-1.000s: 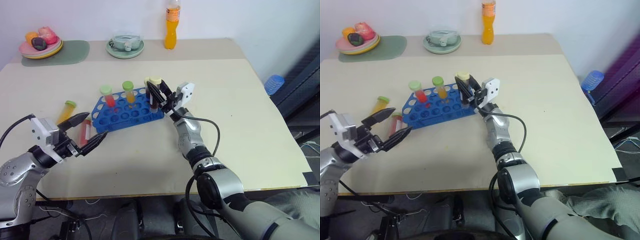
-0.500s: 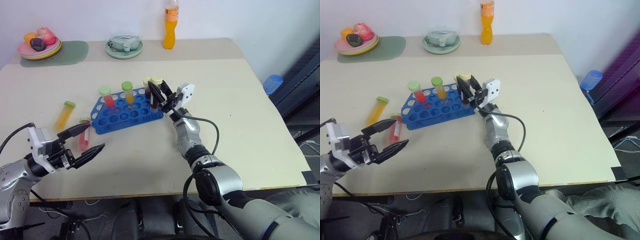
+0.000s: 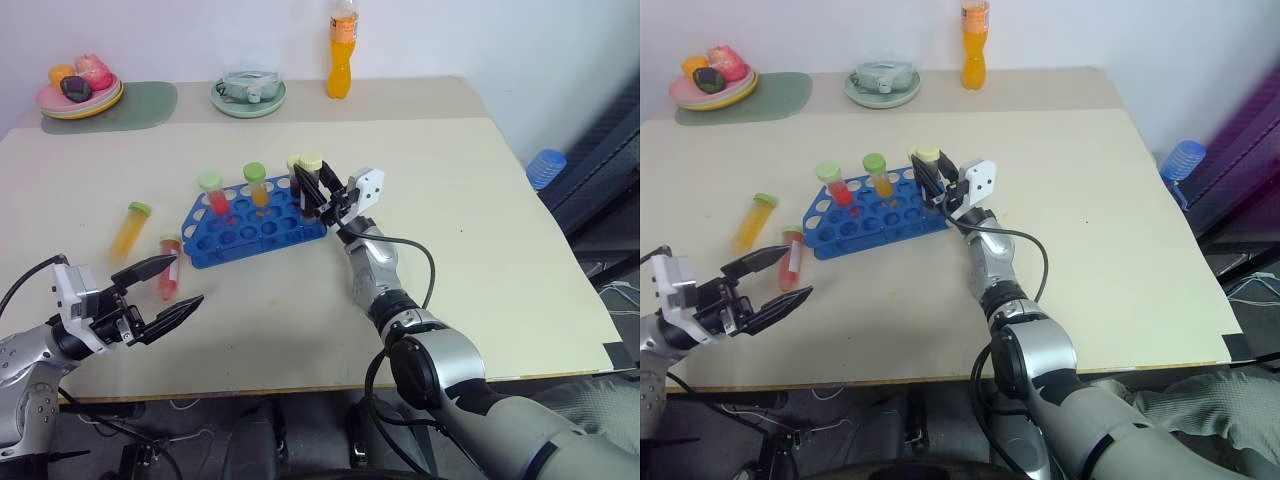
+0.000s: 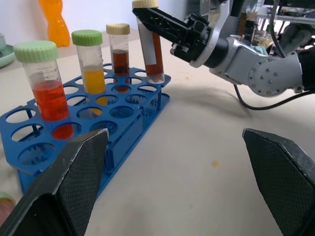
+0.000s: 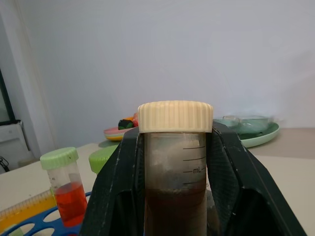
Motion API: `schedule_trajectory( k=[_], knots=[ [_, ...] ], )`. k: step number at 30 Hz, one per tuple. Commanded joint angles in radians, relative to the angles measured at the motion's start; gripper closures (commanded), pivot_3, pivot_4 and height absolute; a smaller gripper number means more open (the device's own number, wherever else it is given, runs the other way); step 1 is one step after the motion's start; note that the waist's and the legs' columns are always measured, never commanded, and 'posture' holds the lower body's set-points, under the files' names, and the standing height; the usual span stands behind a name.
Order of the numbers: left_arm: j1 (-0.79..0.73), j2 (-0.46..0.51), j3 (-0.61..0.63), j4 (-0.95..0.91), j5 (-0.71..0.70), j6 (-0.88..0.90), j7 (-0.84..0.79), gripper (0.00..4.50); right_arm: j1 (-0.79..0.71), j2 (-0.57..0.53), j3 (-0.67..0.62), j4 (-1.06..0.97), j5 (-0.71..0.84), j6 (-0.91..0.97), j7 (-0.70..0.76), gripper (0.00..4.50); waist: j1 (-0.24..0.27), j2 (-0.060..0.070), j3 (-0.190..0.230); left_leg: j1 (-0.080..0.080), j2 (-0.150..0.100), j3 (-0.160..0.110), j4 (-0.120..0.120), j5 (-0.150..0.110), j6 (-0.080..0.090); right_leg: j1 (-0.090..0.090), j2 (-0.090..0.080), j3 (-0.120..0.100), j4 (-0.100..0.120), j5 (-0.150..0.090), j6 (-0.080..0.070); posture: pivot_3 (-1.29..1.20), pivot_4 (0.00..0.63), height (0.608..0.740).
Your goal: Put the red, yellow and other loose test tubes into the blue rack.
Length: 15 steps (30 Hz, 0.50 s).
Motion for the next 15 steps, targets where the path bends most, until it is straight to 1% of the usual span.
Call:
schedule_trajectory(
  k=[1, 2, 3, 5, 6, 7, 10, 15],
  knots=[
    [-0.005, 0.010, 0.027, -0.004, -0.008, -0.018, -0.009, 0.00, 0.012, 0.008, 0.003, 0.005, -0.017, -0.025, 0.015, 2.87, 0.000, 0.000, 0.000, 0.000, 0.000, 0.000, 0.000, 0.000, 0.000, 0.000, 0.000, 0.000, 0.000, 0.000, 0.000, 0.00, 0.150, 0.740],
    [-0.007, 0.010, 0.027, -0.003, -0.007, -0.018, -0.009, 0.00, 0.013, 0.007, 0.003, 0.006, -0.019, -0.027, 0.017, 2.34, 0.000, 0.000, 0.000, 0.000, 0.000, 0.000, 0.000, 0.000, 0.000, 0.000, 0.000, 0.000, 0.000, 0.000, 0.000, 0.00, 0.150, 0.740],
    [-0.008, 0.010, 0.026, -0.003, -0.007, -0.017, -0.008, 0.00, 0.015, 0.007, 0.004, 0.005, -0.023, -0.032, 0.018, 1.97, 0.000, 0.000, 0.000, 0.000, 0.000, 0.000, 0.000, 0.000, 0.000, 0.000, 0.000, 0.000, 0.000, 0.000, 0.000, 0.00, 0.150, 0.740],
    [-0.011, 0.009, 0.026, -0.002, -0.006, -0.016, -0.006, 0.00, 0.023, 0.005, 0.014, 0.001, -0.040, -0.044, 0.027, 1.02, 0.000, 0.000, 0.000, 0.000, 0.000, 0.000, 0.000, 0.000, 0.000, 0.000, 0.000, 0.000, 0.000, 0.000, 0.000, 0.00, 0.150, 0.740],
    [-0.015, 0.009, 0.024, -0.001, -0.005, -0.014, -0.003, 0.00, 0.028, 0.005, 0.017, -0.004, -0.045, -0.053, 0.029, 0.44, -0.001, 0.000, 0.000, 0.000, 0.000, 0.000, 0.000, 0.000, 0.000, 0.000, 0.000, 0.000, 0.000, 0.000, 0.000, 0.00, 0.150, 0.740],
    [-0.019, 0.009, 0.022, 0.000, -0.004, -0.013, -0.001, 0.00, 0.033, 0.005, 0.018, -0.008, -0.047, -0.058, 0.032, 0.03, -0.001, 0.000, 0.000, 0.000, 0.000, 0.000, 0.000, 0.000, 0.000, 0.000, 0.000, 0.000, 0.000, 0.000, 0.000, 0.00, 0.150, 0.740],
    [-0.033, 0.007, 0.016, -0.001, -0.005, -0.006, 0.008, 0.00, 0.046, 0.001, 0.021, -0.020, -0.053, -0.073, 0.042, 0.03, 0.000, 0.000, 0.000, 0.000, 0.000, 0.000, 0.000, 0.000, 0.000, 0.000, 0.000, 0.000, 0.000, 0.000, 0.000, 0.00, 0.150, 0.740],
    [-0.086, -0.009, 0.003, -0.022, 0.003, 0.055, 0.131, 0.00, 0.069, -0.052, 0.045, -0.081, -0.094, -0.080, 0.000, 0.03, 0.001, 0.000, 0.000, 0.000, 0.000, 0.000, 0.000, 0.000, 0.000, 0.000, 0.000, 0.000, 0.000, 0.000, 0.000, 0.00, 0.150, 0.740]
  ],
)
